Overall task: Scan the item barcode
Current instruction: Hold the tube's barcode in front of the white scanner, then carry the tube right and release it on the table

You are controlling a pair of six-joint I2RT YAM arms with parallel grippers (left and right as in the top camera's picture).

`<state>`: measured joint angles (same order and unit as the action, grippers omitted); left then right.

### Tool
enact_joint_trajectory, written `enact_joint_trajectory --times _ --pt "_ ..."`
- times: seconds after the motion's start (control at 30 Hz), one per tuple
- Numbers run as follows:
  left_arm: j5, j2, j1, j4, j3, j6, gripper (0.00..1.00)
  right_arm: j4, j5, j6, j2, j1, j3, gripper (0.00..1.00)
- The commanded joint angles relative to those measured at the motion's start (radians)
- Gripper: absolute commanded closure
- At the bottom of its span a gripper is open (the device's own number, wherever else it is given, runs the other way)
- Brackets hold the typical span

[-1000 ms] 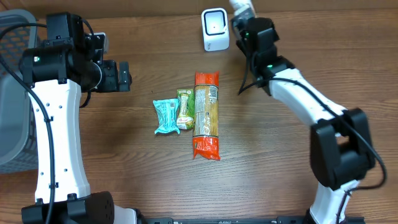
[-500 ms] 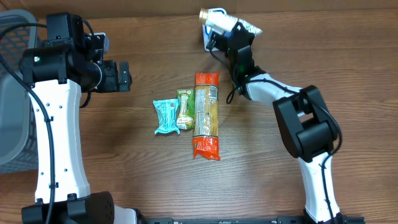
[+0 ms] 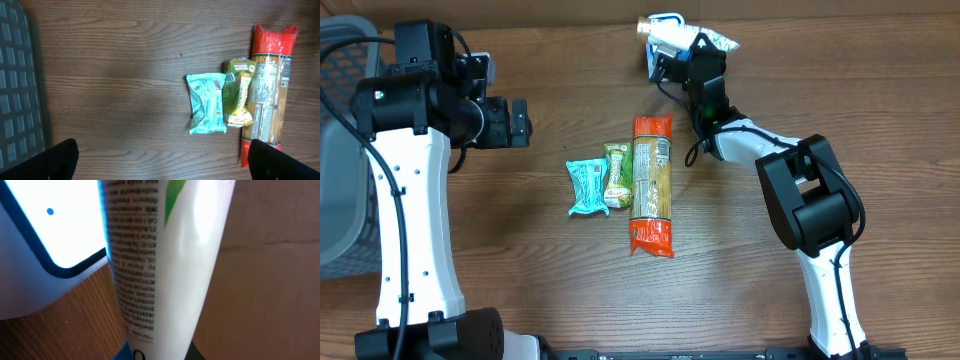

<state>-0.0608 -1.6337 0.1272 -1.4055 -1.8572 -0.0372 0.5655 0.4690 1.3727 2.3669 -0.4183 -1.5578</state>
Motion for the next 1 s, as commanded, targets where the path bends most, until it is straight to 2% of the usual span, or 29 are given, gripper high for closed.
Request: enact_joint_trajectory --times 0.0,0.5,0.63,0.7,0.83,0.97 --pt "-0.01 -0.002 0.008 0.0 0.003 -0.023 0.01 0.054 0.034 -0.014 -0.001 0.008 -0.048 0.96" --pt "-0.01 -0.002 0.008 0.0 0.003 -0.023 0.0 0.121 0.042 -0.085 -0.007 -0.003 -0.048 0.96" --pt "-0.01 -0.002 0.008 0.0 0.003 -0.023 0.0 0.091 0.058 -0.168 -0.043 -0.013 -0.048 0.96" --pt "-0.01 -0.002 0.008 0.0 0.003 -0.023 0.01 0.0 0.061 -0.217 -0.097 -0.017 -0.048 0.96" --pt "-0.01 -0.002 0.008 0.0 0.003 -0.023 0.0 -0.329 0.049 -0.438 -0.311 -0.018 -0.048 0.96" --pt "-0.01 -0.002 0.008 0.0 0.003 -0.023 0.0 -0.69 -0.145 -0.731 -0.521 -0.014 -0.048 0.96"
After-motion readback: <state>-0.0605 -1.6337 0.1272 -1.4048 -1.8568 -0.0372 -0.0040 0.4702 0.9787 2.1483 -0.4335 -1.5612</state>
